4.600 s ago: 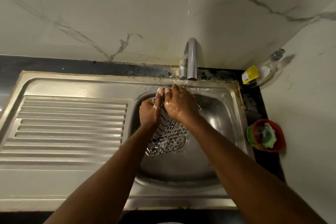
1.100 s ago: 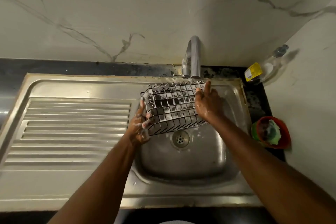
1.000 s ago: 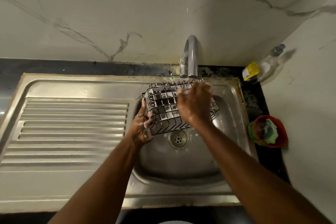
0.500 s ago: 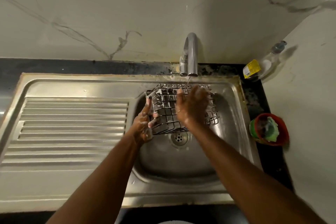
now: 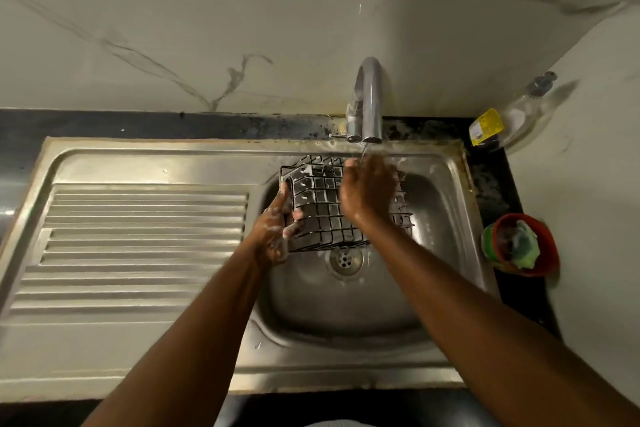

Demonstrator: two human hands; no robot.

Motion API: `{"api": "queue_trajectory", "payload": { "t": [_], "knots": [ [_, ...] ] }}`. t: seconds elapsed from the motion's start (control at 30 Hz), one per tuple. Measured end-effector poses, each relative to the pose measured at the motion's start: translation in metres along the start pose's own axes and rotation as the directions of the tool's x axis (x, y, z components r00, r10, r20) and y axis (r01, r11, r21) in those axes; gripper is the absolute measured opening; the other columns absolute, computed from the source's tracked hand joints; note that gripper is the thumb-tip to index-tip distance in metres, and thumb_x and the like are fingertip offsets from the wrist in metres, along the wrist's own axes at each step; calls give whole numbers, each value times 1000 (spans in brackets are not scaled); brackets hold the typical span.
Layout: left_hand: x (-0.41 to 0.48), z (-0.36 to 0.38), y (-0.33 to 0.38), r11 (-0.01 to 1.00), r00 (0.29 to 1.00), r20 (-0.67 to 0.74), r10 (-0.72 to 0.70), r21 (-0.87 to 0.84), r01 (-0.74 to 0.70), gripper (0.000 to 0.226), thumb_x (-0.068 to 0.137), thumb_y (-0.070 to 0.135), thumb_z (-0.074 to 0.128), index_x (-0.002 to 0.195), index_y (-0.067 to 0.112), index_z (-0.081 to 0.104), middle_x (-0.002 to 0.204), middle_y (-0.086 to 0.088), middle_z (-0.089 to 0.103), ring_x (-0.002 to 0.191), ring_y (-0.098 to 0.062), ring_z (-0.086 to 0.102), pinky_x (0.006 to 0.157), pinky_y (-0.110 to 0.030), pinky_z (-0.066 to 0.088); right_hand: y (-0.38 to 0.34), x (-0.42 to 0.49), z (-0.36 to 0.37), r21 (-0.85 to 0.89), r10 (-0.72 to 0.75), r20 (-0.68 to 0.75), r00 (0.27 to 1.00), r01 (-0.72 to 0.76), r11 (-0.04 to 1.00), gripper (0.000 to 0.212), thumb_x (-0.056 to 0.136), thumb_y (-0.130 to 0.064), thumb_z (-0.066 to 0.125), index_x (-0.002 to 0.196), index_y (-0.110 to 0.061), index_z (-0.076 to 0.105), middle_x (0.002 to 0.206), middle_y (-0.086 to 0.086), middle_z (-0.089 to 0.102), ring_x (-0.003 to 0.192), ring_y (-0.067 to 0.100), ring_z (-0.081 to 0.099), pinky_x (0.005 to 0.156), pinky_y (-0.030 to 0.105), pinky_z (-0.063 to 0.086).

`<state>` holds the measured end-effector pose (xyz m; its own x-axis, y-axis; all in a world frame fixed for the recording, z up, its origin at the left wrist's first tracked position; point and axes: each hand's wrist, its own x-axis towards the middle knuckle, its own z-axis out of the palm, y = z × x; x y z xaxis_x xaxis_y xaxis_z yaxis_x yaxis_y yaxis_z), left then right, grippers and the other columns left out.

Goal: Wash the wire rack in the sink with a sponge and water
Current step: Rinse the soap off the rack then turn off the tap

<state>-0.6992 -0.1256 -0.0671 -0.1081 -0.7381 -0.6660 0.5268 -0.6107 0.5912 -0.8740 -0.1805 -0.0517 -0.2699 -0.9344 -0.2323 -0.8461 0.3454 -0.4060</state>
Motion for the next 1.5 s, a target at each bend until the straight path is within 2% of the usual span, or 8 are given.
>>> {"api": "queue_trajectory", "payload": {
  "t": [0.3, 0.5, 0.63, 0.8, 0.9, 1.0, 1.33, 1.5],
  "knots": [
    [-5, 15, 7, 995, 1000, 3, -18, 96, 18, 51, 108, 53, 46, 82, 30, 84, 83, 0, 71, 62, -12, 57, 67, -27, 50, 4, -28, -14, 5, -884, 73, 462, 886, 463, 60, 106, -38, 43, 162, -20, 30, 171, 2, 22, 160, 23, 1, 127, 50, 14],
    [3, -2, 8, 998, 998, 29, 51, -31, -50, 27, 102, 48, 51, 115, 32, 69, 80, 3, 58, 39, -3, 50, 28, -14, 32, 79, 0, 6, 132, -417, 67, 906, 406, 904, 77, 102, -70, 5, 165, -27, 0, 174, -1, -1, 160, 15, -1, 127, 51, 17],
    [0, 5, 5, 994, 997, -12, 75, 75, -74, 43, 109, 46, 45, 92, 36, 83, 84, 7, 67, 54, -5, 47, 37, -10, 30, 61, -5, 14, 150, -119, 105, 987, 102, 983, 96, 88, -80, -10, 164, -21, -6, 172, 5, -10, 159, 22, -10, 128, 54, 6],
    [-6, 13, 9, 992, 994, -105, -13, 125, 26, 63, 98, 65, 51, 140, 20, 66, 157, -22, 46, 128, -41, 60, 112, -39, 44, -14, -54, 11, 107, -623, -23, 782, 622, 776, 71, 107, -52, 17, 165, -14, 3, 173, 7, -3, 160, 19, -7, 130, 43, 0],
    [-7, 6, 17, 993, 998, -60, -2, 117, 9, 56, 99, 59, 54, 130, 14, 68, 120, -23, 67, 82, -29, 71, 66, -18, 58, 1, -22, -4, 61, -655, -68, 753, 658, 750, 62, 108, -56, 23, 163, -29, 23, 169, 2, 27, 155, 18, 24, 124, 47, 22],
    [-11, 2, 24, 990, 996, 89, -5, 143, -8, 36, 103, 53, 53, 108, 19, 66, 86, -5, 61, 43, -8, 55, 31, -17, 36, 32, 20, -11, 140, -308, 13, 951, 303, 943, 81, 98, -79, 13, 127, -24, 65, 117, 7, 70, 103, 27, 67, 85, 37, 51],
    [-9, 4, 26, 872, 954, 279, 111, 433, -228, 39, 104, 58, 49, 126, 28, 60, 79, -7, 61, 53, -15, 59, 42, -25, 47, 50, 62, -50, 164, -190, 544, 817, 118, 979, 71, 95, -79, 32, 147, -35, 50, 156, 10, 48, 138, 36, 50, 113, 63, 37],
    [-2, 9, 36, 733, 946, 243, 215, 600, -321, 48, 109, 44, 45, 124, 1, 59, 95, -5, 66, 81, -18, 68, 70, -30, 58, 47, 53, -46, 209, -229, 398, 889, 155, 966, 50, 105, -57, 45, 129, -19, 69, 129, 12, 69, 101, 24, 63, 73, 23, 42]
  ]
}}
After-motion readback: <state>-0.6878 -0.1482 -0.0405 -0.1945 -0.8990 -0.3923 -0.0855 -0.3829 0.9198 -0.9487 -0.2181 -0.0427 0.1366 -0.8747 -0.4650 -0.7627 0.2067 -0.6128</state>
